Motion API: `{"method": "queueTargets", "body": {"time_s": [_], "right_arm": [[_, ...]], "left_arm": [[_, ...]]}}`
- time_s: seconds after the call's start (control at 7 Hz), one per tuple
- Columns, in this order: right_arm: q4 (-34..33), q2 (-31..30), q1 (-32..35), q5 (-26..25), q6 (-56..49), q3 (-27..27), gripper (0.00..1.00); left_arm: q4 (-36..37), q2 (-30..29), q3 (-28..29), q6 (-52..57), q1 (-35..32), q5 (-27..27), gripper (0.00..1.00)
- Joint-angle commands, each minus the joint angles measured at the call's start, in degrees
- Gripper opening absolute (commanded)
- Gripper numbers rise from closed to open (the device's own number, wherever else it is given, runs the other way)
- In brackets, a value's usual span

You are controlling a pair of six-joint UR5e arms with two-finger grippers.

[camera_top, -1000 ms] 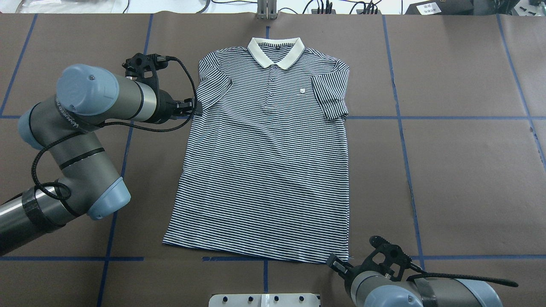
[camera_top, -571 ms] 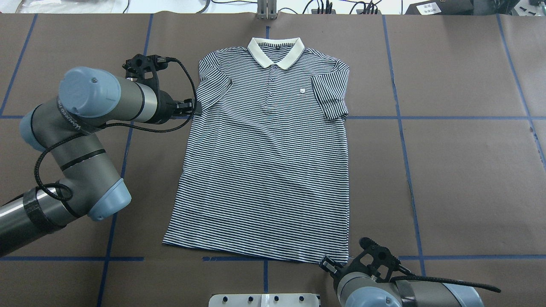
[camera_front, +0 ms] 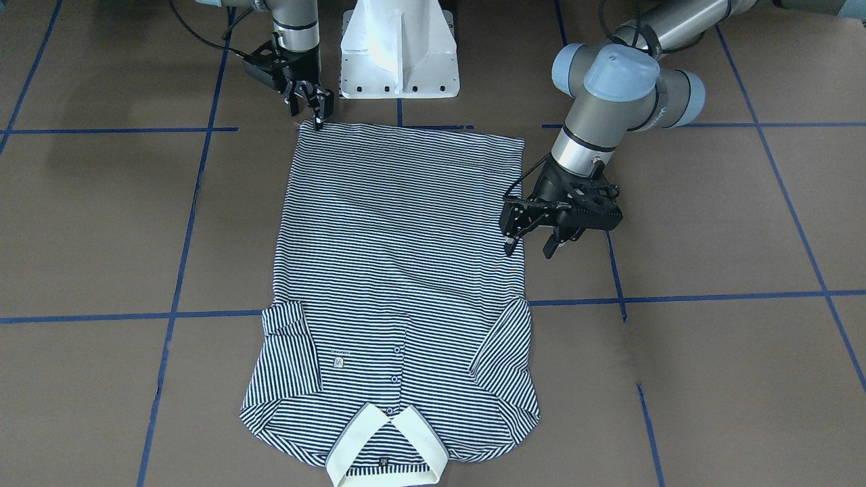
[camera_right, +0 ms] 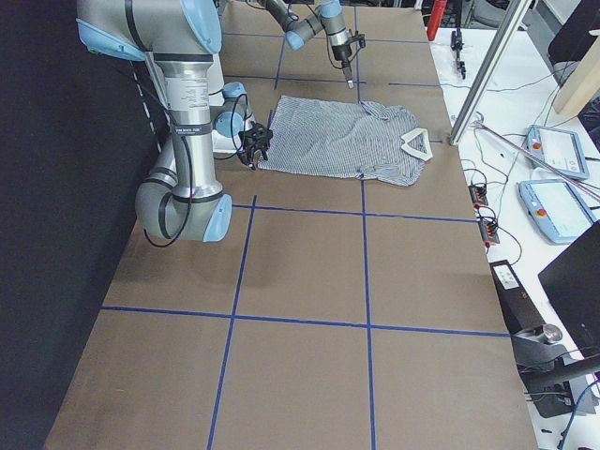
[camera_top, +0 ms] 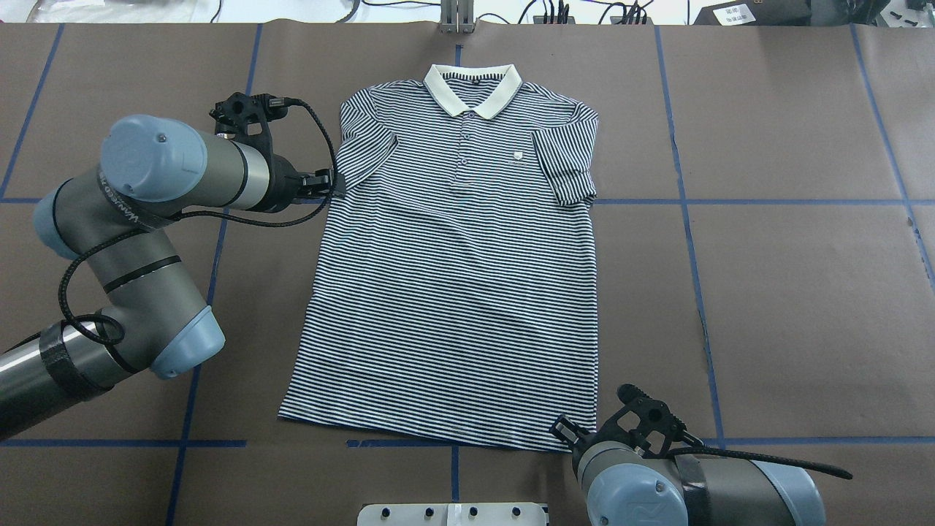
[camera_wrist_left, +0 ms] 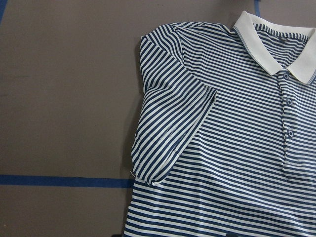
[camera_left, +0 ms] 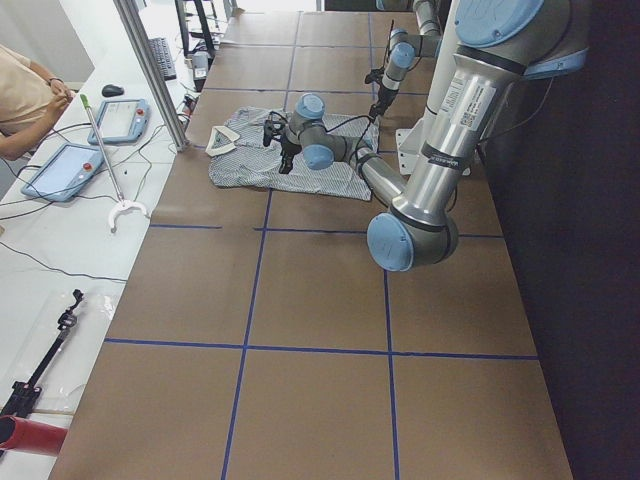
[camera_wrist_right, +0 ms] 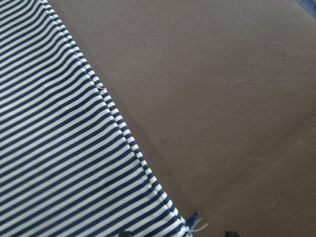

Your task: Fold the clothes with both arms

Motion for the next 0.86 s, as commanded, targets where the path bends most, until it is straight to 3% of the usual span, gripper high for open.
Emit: {"method": "queueTargets", "body": {"time_s": [0.0, 0.14, 0.71], "right_arm": [[0.00, 0.43, 0.23, 0.21, 0.05, -0.18, 0.23], [0.00, 0.69, 0.23, 0.29, -0.04, -0.10, 0.00], [0.00, 0.34, 0.58, 0.47, -0.04, 1.83, 0.00]], "left_arm": [[0.00, 0.03, -0.04, -0.03, 0.00, 0.00, 0.76], [0.00, 0.03, -0.04, -0.03, 0.00, 0.00, 0.76], [0.00, 1.78, -1.96, -5.88, 3.23, 2.02, 0.77]]}}
